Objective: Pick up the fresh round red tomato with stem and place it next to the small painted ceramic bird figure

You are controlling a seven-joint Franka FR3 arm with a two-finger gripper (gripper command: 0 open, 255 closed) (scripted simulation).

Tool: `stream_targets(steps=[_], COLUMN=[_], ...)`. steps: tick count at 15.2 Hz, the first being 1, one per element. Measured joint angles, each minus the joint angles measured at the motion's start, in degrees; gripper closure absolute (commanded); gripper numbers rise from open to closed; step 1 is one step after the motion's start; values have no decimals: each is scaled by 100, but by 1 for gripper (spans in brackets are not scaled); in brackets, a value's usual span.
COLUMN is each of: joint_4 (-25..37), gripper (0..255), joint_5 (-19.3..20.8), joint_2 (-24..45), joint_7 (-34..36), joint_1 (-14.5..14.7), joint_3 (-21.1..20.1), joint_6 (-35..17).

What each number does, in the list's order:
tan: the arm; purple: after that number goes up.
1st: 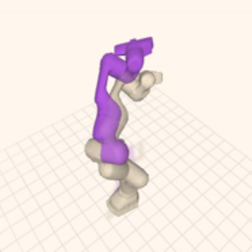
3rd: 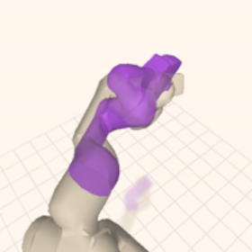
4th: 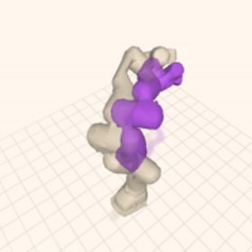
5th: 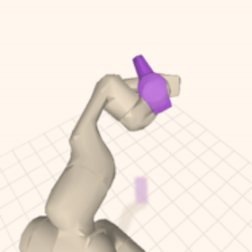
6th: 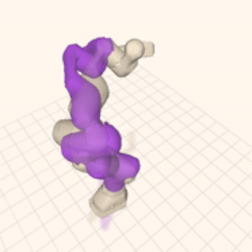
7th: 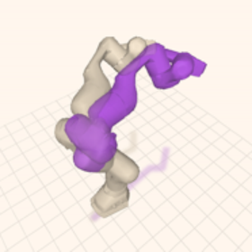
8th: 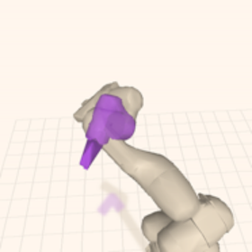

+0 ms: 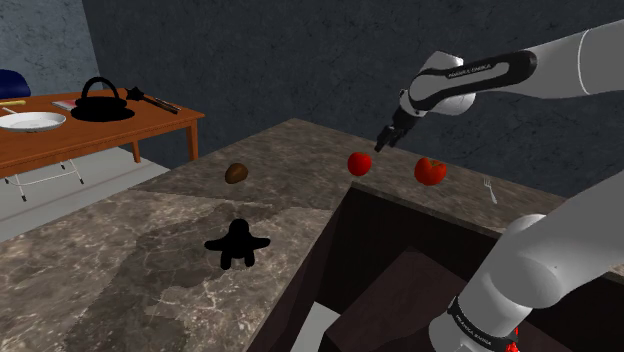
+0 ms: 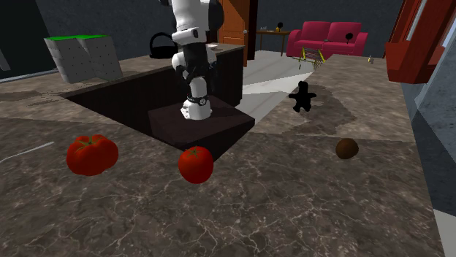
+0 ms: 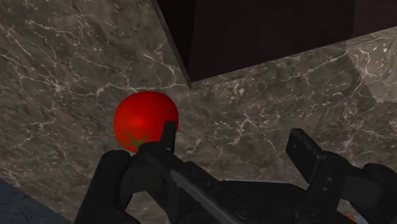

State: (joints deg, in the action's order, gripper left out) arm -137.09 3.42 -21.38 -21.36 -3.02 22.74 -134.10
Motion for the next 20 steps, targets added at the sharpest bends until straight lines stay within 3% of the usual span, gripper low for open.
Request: stream_targets(steps=[5,9,12,14,20], joint_4=[437,1070,1531,1670,1843], gripper=[0,0,0,0,0], joint_5=[-1029,-2466,-3518,-3886,-4495], joint_2=[949,1954,2601,2865,3371], joint_7=[-1024,-2208,-2993,-3247,-3644], joint_1=[319,536,442,381,269], joint_3=[747,1239,1318,1271,1092], joint_6=[-721,-985,-972,-1008,-1165])
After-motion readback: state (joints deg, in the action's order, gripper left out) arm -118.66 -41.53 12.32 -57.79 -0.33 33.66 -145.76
